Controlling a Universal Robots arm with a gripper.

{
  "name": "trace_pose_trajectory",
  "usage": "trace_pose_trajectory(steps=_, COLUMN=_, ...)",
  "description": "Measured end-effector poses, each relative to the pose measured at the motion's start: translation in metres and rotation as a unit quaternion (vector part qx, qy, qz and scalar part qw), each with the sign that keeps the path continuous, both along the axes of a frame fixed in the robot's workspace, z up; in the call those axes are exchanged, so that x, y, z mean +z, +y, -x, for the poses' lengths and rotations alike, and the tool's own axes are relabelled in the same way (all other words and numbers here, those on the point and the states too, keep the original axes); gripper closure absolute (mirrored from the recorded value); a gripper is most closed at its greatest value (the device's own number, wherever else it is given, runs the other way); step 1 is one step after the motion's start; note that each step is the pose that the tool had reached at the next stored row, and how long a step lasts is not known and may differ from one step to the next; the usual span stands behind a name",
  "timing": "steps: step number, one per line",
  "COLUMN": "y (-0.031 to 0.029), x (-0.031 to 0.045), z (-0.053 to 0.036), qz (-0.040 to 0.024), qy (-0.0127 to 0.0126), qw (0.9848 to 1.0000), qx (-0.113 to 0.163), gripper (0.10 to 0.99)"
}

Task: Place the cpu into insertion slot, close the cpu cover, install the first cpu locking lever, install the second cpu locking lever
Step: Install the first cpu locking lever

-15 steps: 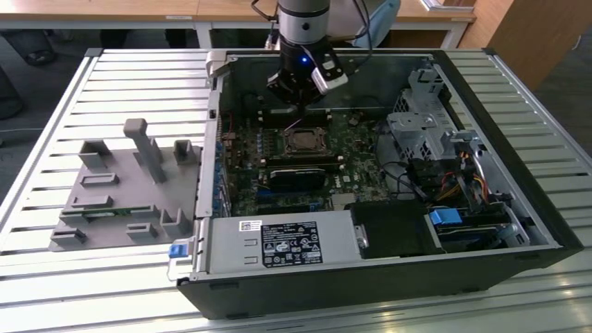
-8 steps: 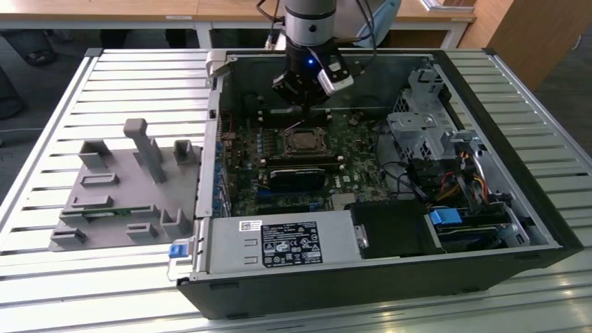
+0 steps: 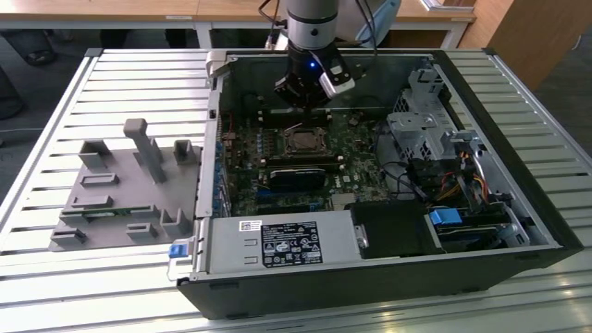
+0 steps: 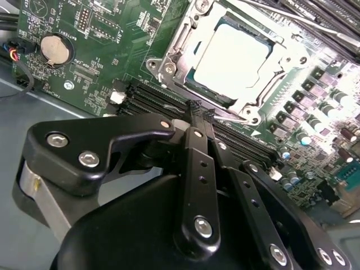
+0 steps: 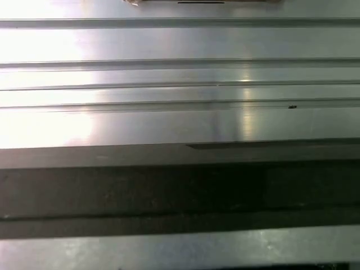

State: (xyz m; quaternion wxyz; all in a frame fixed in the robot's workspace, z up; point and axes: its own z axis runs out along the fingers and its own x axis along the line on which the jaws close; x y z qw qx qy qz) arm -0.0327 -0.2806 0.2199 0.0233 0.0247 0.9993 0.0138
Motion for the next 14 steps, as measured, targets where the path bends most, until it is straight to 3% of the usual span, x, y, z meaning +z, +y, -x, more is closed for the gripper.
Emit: trace_pose_trajectory(steps=14, y=0.0014, x=-0.0079, z=-0.0073, qz=0.0, qy=0.0, qw=1.0, qx=0.0, gripper=0.98)
